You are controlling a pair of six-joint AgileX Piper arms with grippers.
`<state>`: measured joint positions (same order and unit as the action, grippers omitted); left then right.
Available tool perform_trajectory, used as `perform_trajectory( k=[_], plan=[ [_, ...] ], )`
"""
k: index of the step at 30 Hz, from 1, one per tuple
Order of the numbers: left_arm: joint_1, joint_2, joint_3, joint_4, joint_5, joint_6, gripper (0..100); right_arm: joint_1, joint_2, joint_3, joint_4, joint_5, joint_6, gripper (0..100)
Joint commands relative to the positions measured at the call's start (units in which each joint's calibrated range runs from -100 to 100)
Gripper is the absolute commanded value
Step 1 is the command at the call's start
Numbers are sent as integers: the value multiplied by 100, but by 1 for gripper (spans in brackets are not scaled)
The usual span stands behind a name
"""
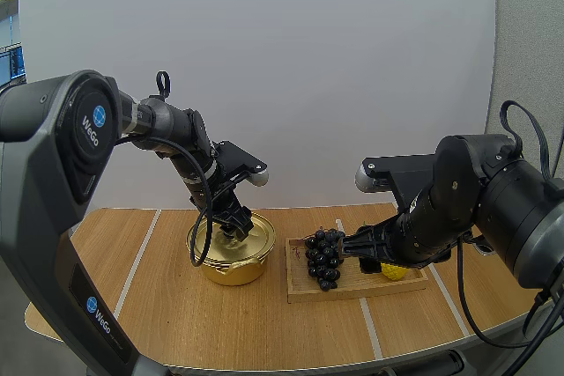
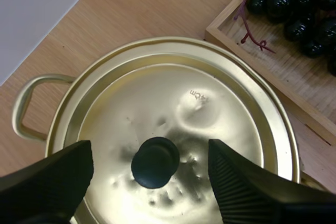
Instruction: Open the pot, put the pineapple inside, and close it
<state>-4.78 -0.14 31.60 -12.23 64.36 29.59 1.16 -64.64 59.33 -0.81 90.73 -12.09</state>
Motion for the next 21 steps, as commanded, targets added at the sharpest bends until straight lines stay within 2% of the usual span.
perform_trajectory(
  k=[1, 5, 6, 7, 15, 21],
  plan=[
    [-26, 15, -36, 31, -61, -119, 74, -18, -6, -46, 9, -24, 15, 100],
    [-26, 15, -36, 31, 2, -198, 21, -18, -6, -46, 9, -24, 15, 100],
    [-26, 15, -36, 31, 43, -198, 5, -18, -6, -46, 9, -24, 15, 100],
    [-26, 15, -36, 31, 75, -198, 0, -18, -6, -46, 9, -24, 15, 100],
    [-26, -49, -117, 31, 452, -226, 0, -18, -6, -46, 9, -24, 15, 100],
    [-26, -659, -445, 31, 526, -334, 0, -18, -6, -46, 9, -24, 15, 100]
  ],
)
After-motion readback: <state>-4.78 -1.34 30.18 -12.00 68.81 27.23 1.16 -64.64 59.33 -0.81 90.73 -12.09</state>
